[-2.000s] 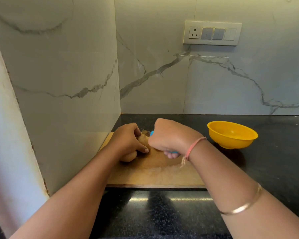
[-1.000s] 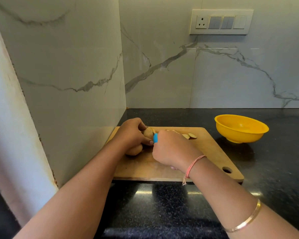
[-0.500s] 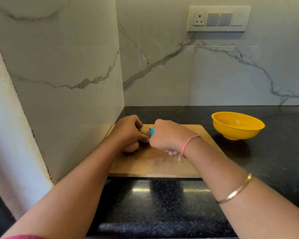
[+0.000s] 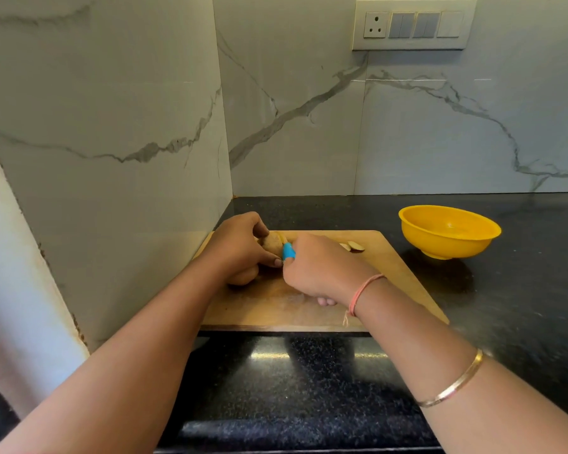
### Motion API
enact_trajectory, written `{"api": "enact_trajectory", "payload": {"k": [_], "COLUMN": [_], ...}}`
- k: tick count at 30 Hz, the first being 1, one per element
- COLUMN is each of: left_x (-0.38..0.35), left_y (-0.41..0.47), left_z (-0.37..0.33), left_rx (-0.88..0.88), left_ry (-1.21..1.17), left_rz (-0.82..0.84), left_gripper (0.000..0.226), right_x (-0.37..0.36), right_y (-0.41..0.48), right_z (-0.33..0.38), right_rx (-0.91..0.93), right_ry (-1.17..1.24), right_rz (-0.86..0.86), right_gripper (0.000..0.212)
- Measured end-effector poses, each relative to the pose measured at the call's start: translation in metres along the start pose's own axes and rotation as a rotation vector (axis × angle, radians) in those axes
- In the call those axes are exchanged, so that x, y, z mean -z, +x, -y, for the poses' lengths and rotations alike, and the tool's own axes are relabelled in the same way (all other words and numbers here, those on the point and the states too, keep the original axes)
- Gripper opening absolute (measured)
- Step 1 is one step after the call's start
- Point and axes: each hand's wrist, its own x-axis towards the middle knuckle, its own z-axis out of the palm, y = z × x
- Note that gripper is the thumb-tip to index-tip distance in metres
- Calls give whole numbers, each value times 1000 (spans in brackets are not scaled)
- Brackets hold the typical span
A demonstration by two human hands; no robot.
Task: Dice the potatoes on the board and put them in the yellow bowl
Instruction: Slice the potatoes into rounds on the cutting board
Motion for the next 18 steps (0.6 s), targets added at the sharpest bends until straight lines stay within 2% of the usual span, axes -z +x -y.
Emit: {"api": "enact_trajectory", "payload": {"k": [4, 8, 13, 18], "left_x": [0, -1, -3, -3], "left_y": [2, 2, 5, 8], "left_z": [1, 2, 4, 5], "left_rx": [6, -7, -10, 9], "left_ry": [11, 33, 39, 12], "left_rz": [-3, -3, 5, 13], "left_gripper": [46, 45, 52, 46], "right_x": [-4, -8, -16, -16], "right_y": [1, 0, 4, 8], "right_z": [-3, -5, -6, -9], "right_rx": [15, 53, 50, 78], "right_ry": [21, -2, -66, -122], "right_rz": [-31, -79, -145, -216], "right_gripper": [12, 23, 27, 32]}}
